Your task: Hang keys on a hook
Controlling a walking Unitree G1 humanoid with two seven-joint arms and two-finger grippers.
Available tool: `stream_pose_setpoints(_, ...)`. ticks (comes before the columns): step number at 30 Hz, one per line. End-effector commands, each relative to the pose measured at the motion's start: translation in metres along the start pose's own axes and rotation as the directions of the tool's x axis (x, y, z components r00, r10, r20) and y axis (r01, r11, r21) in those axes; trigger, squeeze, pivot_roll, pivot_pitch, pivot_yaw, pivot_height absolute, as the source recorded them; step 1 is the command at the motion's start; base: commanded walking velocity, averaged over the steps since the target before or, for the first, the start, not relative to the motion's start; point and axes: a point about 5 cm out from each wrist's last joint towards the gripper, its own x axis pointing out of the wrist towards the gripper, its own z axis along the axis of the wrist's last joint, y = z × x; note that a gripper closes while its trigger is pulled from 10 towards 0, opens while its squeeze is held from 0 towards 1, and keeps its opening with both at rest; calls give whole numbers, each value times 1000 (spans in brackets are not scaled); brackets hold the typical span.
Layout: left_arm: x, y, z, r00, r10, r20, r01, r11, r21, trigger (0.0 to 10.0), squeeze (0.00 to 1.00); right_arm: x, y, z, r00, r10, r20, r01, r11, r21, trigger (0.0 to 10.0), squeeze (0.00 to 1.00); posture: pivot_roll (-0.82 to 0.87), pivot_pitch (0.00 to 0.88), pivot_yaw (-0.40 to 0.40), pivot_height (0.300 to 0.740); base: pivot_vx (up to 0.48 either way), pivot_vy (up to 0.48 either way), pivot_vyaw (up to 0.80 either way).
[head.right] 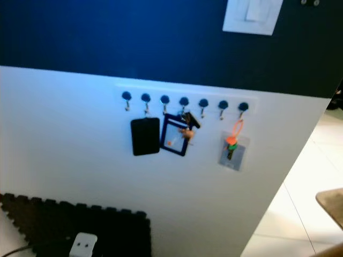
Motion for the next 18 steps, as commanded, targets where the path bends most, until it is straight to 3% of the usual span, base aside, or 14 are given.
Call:
stream_pose_setpoints(1,0,-6,0,1000,-28,10,28,1000,9,10000,0,-3,-7,-7,999,-25,-29,25,1000,11,10000,0,47,72,-27,740,0,-454,0)
stream_pose_setpoints(4,0,-5,1,1000,-18,24,18,1000,-24,10000,0,-3,-7,-8,999,-26,-35,26,1000,13,10000,0,47,73,-27,740,0,0,0)
stream_pose_setpoints(18,0,-4,-3,1000,-9,-18,8,999,-32,10000,0,-4,-7,-10,998,-27,-54,27,1000,15,10000,0,49,72,-28,740,0,0,0)
